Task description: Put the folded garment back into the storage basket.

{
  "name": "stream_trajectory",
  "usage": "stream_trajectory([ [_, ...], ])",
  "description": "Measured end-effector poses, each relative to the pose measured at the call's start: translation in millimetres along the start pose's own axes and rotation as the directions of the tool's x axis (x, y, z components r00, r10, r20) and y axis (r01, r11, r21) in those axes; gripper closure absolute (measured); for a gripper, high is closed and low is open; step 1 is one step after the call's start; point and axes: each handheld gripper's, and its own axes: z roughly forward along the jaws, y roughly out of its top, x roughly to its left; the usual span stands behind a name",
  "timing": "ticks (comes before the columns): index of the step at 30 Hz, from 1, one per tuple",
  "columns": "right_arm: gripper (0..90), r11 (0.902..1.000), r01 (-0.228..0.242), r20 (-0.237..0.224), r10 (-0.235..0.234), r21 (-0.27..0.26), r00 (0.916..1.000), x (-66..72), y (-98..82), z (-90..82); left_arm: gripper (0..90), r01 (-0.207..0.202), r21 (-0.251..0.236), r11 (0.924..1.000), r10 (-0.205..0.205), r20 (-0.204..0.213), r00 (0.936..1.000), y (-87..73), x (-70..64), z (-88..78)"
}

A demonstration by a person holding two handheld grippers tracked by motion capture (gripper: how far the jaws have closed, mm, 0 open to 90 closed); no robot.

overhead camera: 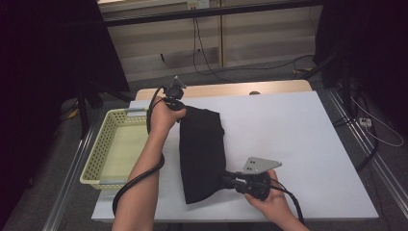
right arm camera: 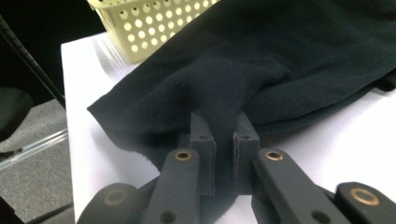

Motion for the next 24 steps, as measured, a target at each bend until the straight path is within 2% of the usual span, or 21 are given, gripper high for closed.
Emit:
stream_trajectory([
  [12,82.8,0.9997,0.012,-0.031,-0.012,-0.024,0.9994,8.8,12.4,13.9,81.5,0.003,0.016,0.9999,-0.002,-0.037,0.9993,4.8,9.6,-21.0],
  [20,82.7,0.9991,0.008,-0.022,-0.009,-0.043,0.9997,9.0,16.0,17.5,81.5,0.005,0.02,0.9998,-0.004,-0.062,0.9981,10.0,12.5,-32.2],
  [24,82.7,0.9987,0.006,-0.021,-0.008,-0.05,0.9998,8.8,17.5,18.5,81.5,0.005,0.016,0.9999,-0.004,-0.057,0.9984,12.4,13.6,-36.3],
])
